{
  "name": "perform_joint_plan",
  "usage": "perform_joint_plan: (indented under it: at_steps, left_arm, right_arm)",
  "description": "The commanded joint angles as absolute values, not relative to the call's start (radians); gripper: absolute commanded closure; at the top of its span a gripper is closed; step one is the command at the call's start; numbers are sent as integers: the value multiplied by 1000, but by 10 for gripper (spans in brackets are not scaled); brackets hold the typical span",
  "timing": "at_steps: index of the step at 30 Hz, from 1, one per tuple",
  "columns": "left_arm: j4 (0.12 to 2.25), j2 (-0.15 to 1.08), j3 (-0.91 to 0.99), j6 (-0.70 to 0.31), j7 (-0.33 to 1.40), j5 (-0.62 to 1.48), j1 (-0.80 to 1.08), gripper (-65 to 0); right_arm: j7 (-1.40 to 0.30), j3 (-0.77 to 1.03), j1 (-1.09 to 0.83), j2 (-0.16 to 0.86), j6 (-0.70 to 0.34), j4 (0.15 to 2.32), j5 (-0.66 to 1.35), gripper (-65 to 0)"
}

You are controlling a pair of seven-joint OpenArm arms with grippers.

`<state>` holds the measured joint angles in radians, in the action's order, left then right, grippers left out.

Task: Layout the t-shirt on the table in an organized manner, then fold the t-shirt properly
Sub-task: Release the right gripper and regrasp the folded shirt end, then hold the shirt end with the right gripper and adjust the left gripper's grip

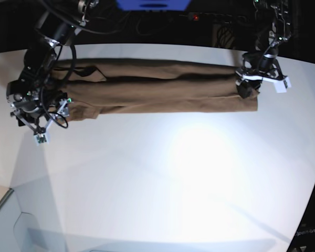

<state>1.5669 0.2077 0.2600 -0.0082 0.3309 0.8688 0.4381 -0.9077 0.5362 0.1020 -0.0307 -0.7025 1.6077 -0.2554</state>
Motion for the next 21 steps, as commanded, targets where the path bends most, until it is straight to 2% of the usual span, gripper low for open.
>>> perform_joint_plan:
  at_steps: [1,13,21]
  left_arm:
    - [1573,214,265,2,348,868,452,-280]
    - [1575,214,265,2,348,868,461,-280]
    - [1575,214,263,2,348,868,456,-280]
  right_arm:
    - [-891,536,134,-22,-698,1615,-249,-515]
    - [-889,648,228,-36,-698,1425,-248,-515]
    - [-883,642,225,-41,-698,1408,-248,-510]
